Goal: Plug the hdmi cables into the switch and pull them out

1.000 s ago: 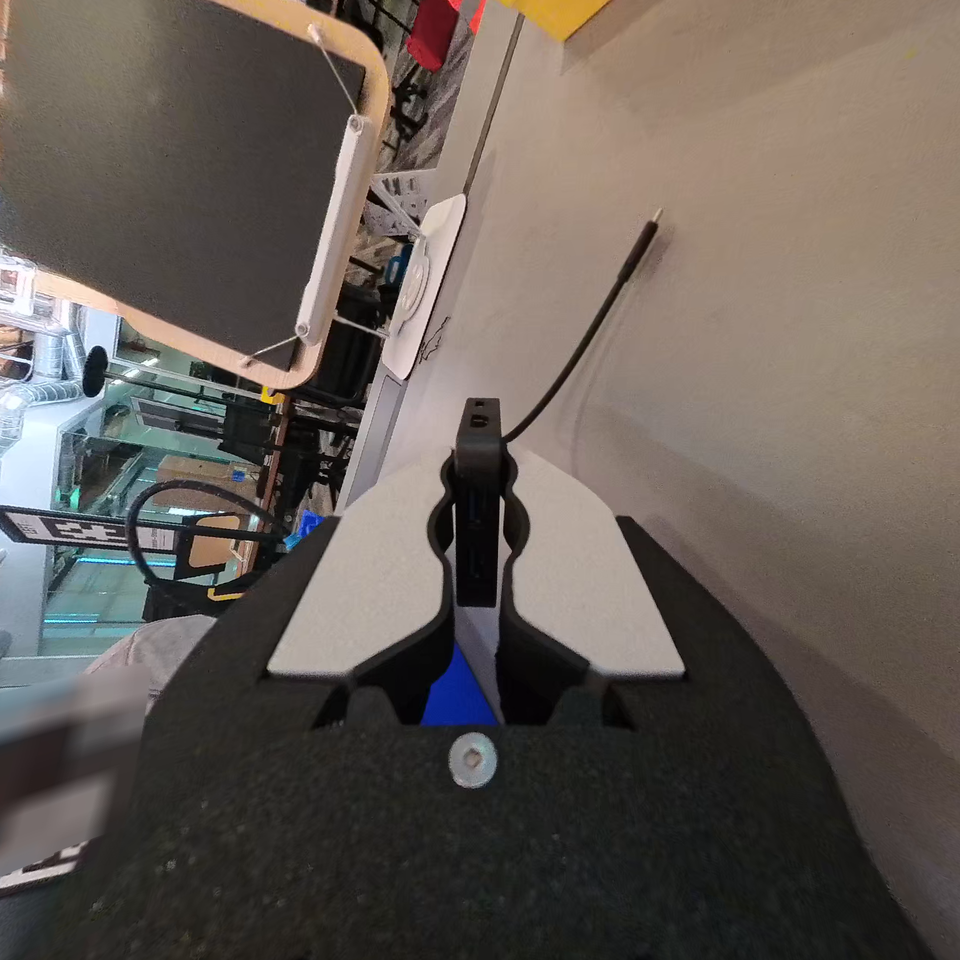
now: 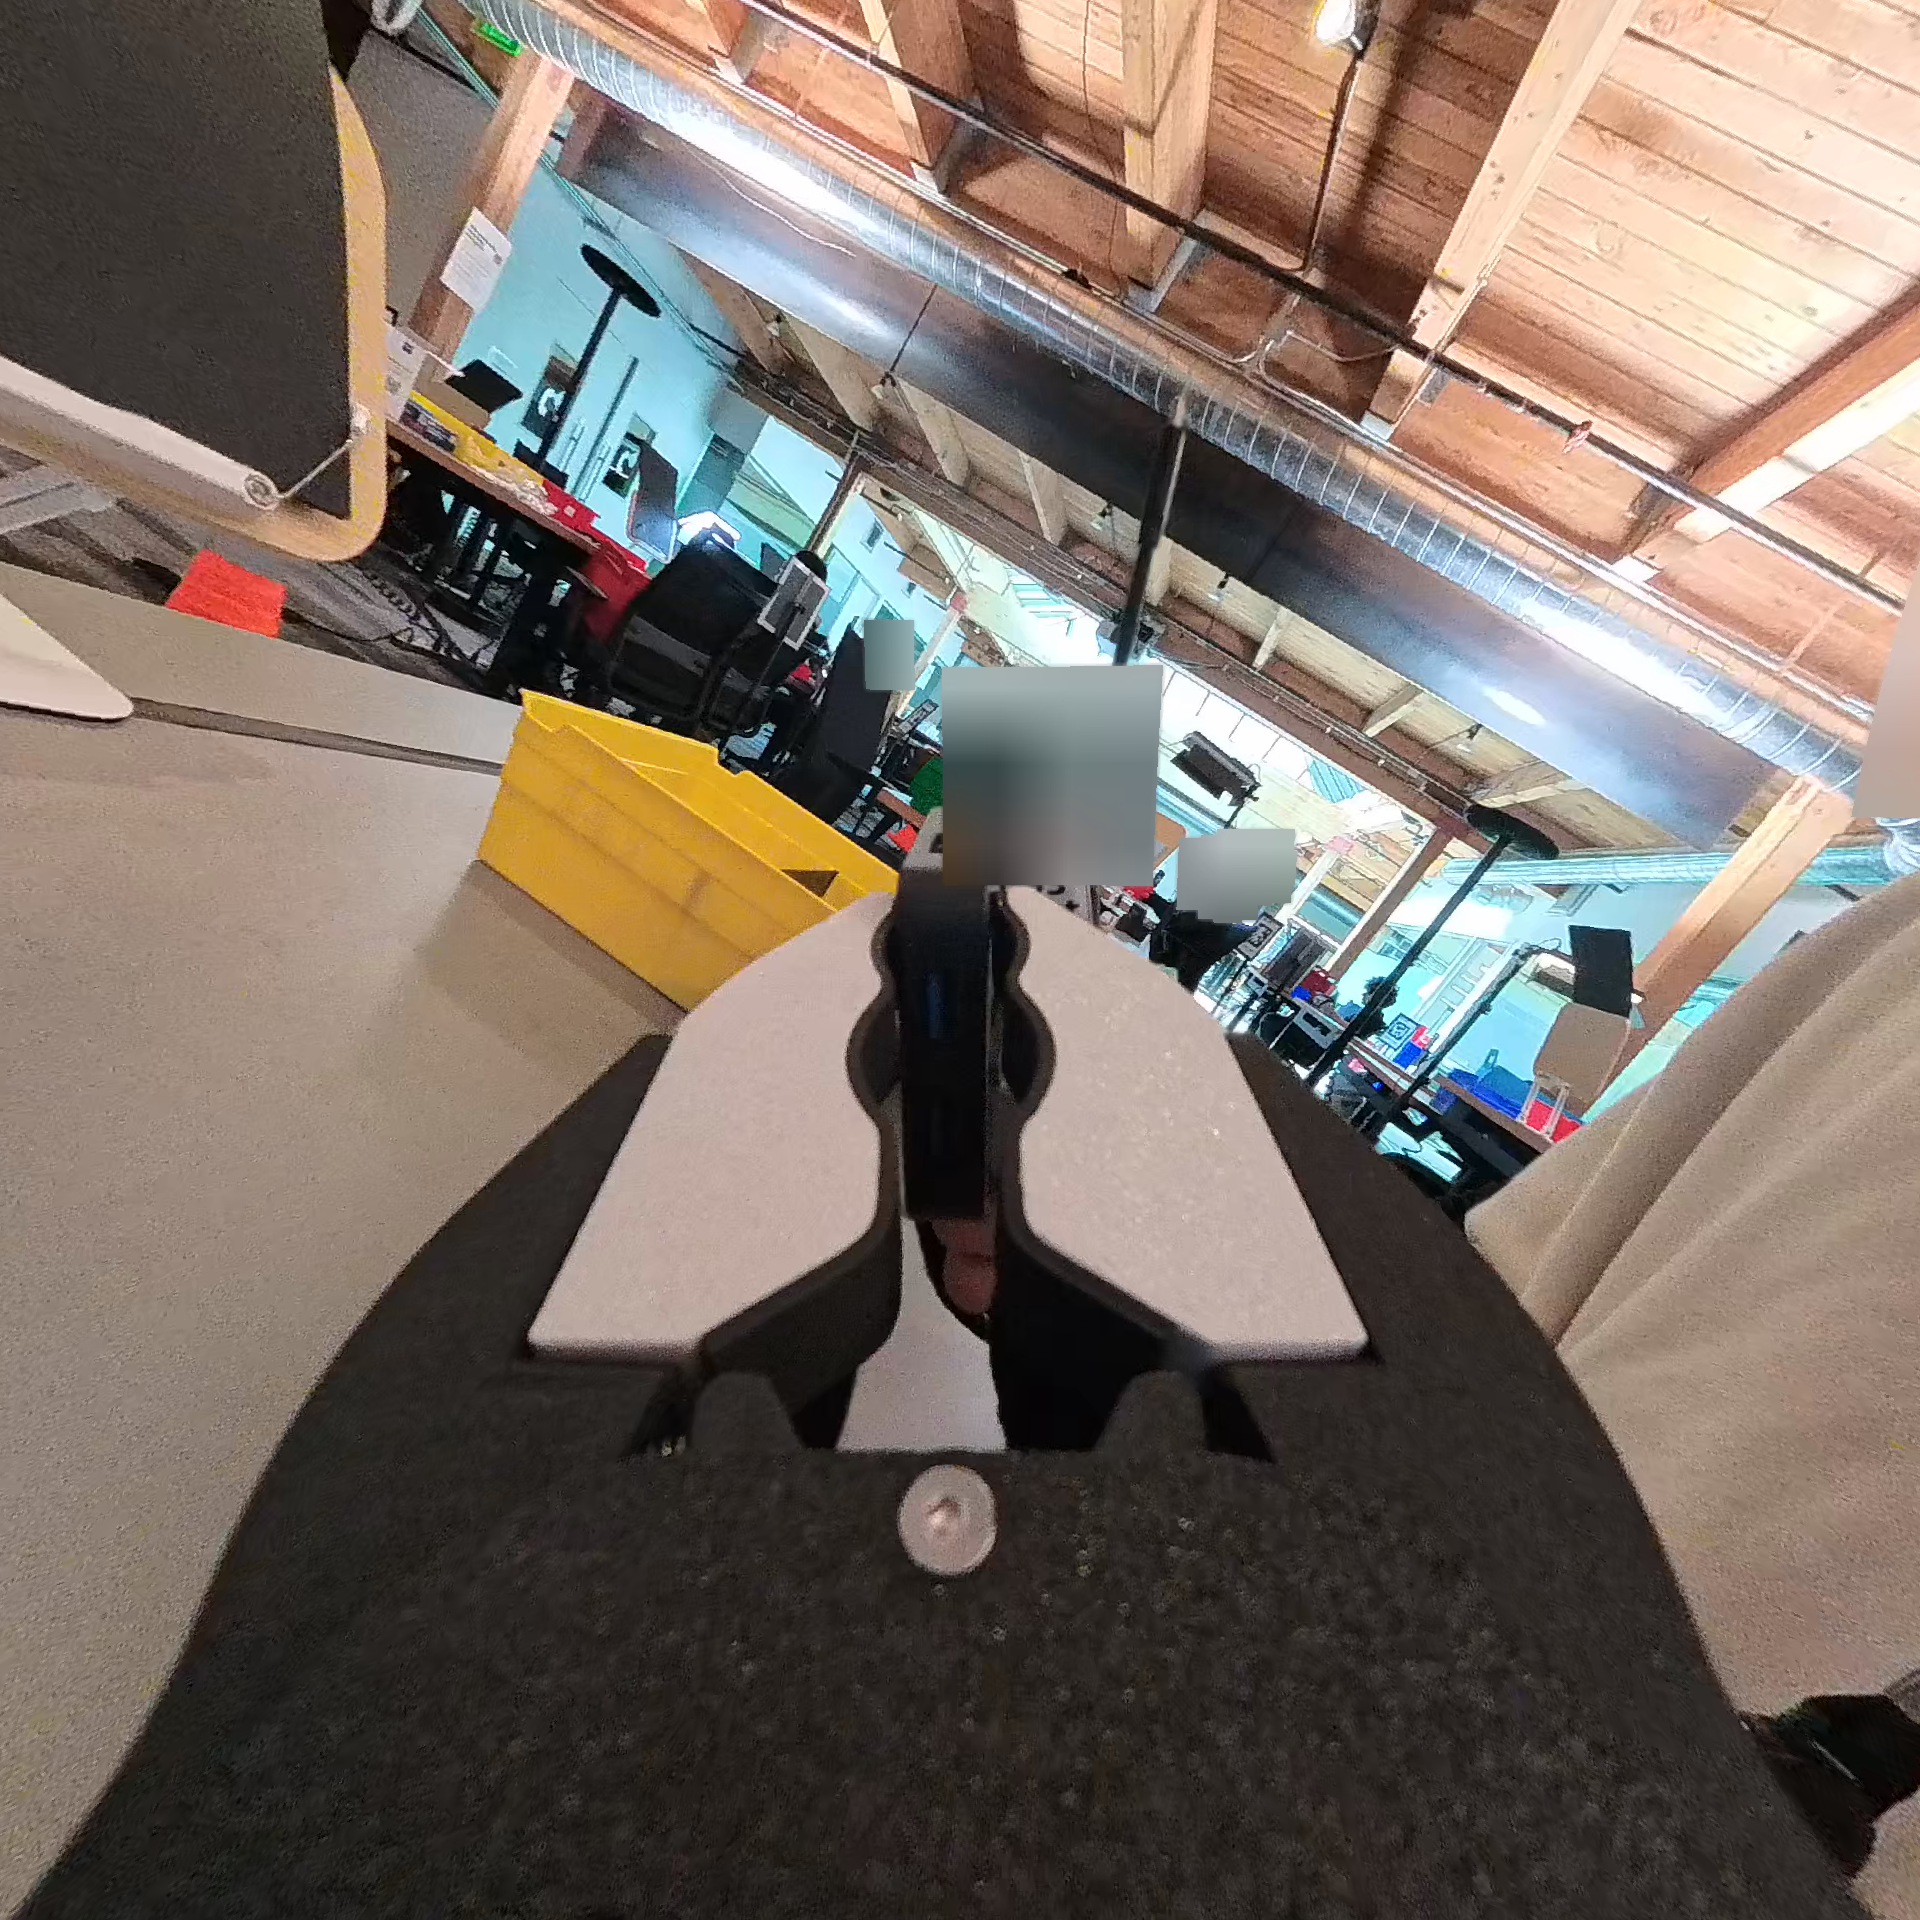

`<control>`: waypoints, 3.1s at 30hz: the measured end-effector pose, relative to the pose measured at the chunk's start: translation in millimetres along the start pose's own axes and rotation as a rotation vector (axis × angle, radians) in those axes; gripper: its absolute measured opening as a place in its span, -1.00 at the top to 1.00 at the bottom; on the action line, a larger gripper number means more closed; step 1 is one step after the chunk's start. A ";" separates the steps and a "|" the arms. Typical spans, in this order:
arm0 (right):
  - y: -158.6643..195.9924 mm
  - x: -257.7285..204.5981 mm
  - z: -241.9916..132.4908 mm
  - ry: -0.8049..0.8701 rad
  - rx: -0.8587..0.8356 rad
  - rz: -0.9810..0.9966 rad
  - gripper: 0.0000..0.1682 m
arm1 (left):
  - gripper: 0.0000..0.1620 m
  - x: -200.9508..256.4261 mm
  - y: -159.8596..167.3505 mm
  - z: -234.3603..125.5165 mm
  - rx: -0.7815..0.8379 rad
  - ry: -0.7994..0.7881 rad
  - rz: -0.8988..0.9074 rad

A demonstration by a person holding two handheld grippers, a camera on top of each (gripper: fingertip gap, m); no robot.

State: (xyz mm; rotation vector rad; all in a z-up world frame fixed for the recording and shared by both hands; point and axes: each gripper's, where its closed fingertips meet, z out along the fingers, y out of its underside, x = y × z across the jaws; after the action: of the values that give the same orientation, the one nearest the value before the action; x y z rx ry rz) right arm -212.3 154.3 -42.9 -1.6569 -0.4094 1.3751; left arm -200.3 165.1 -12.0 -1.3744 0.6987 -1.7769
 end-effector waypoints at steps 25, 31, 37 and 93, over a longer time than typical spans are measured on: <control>-87.8 249.7 -418.7 1.584 -1.048 0.034 0.83 | 0.76 -32.0 70.7 -14.3 -0.505 -0.288 0.501; -83.8 257.1 -400.6 1.517 -1.013 0.027 0.81 | 0.76 -34.5 75.7 -14.4 -0.516 -0.283 0.474; -111.6 240.7 -396.3 1.477 -0.884 -0.042 0.50 | 0.76 -36.2 76.2 -14.4 -0.519 -0.275 0.454; 25.2 27.0 -83.6 0.480 -0.007 -0.363 0.80 | 0.50 -46.9 -8.4 -43.4 -0.443 -0.487 0.693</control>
State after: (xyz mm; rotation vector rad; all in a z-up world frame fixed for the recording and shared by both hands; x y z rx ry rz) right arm -135.4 124.9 -82.7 -1.7484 -0.4039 0.6836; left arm -238.3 207.4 -42.3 -1.5151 1.1542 -0.7333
